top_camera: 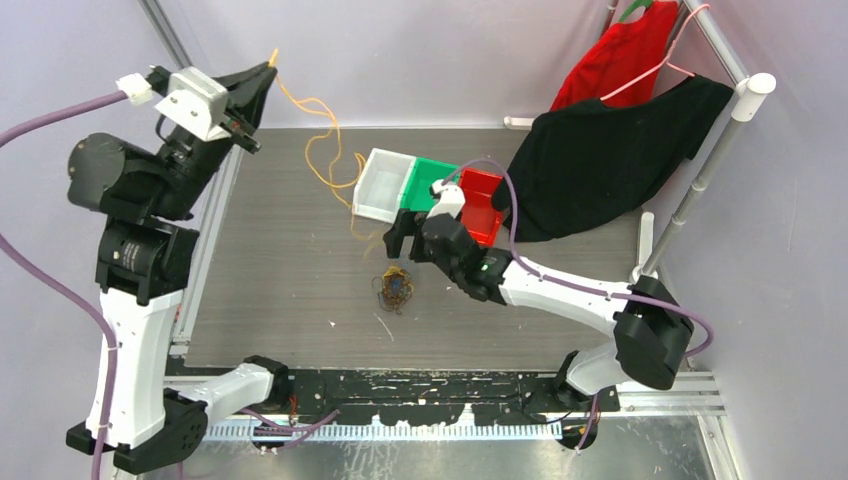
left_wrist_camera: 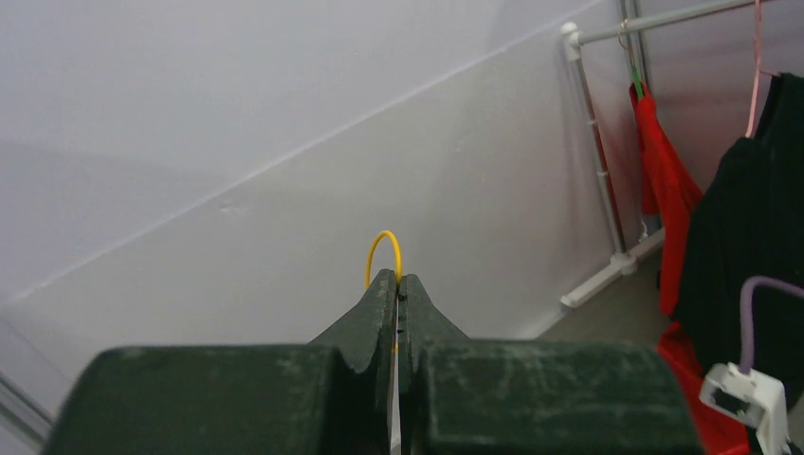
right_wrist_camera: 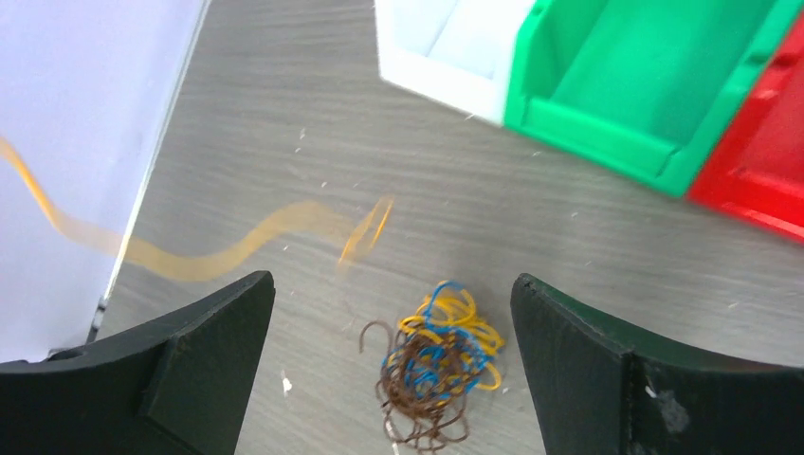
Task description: Untangle the cables
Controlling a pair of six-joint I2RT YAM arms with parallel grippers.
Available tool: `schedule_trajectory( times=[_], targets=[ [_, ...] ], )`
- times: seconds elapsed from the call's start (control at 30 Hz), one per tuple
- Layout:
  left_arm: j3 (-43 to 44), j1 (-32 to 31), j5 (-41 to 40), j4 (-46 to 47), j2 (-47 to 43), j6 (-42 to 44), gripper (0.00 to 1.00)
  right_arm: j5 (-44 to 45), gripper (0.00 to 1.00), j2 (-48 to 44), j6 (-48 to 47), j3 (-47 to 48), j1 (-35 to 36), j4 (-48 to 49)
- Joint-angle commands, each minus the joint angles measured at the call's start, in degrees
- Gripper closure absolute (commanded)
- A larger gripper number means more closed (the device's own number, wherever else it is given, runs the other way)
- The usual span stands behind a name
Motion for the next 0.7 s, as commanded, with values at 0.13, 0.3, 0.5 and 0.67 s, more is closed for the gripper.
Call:
schedule_trajectory(
  times=[0.13, 0.3, 0.5, 0.67],
  targets=[
    [-4.83, -0.16, 1.02, -5.91, -2.47, 0.22, 1.0, 0.54, 0.01, 4.08, -4.72, 13.09, -9.95, -13.12],
    [-6.96, -0.13, -1.45, -8.23, -3.85, 3.15, 1.0, 5.14, 0.06, 14.97, -7.71, 24.4, -14.35, -20.81],
    [-8.92, -0.13, -1.95, -10.31, -5.71, 5.89, 1.0, 13.64, 0.11, 26.56, -10.57, 35.31, -16.27, -28.96],
    [-10.8, -0.11, -2.56, -11.3, -7.0, 8.35, 1.0, 13.32, 0.16, 30.76, -10.99, 36.92, -17.72, -29.18]
  ],
)
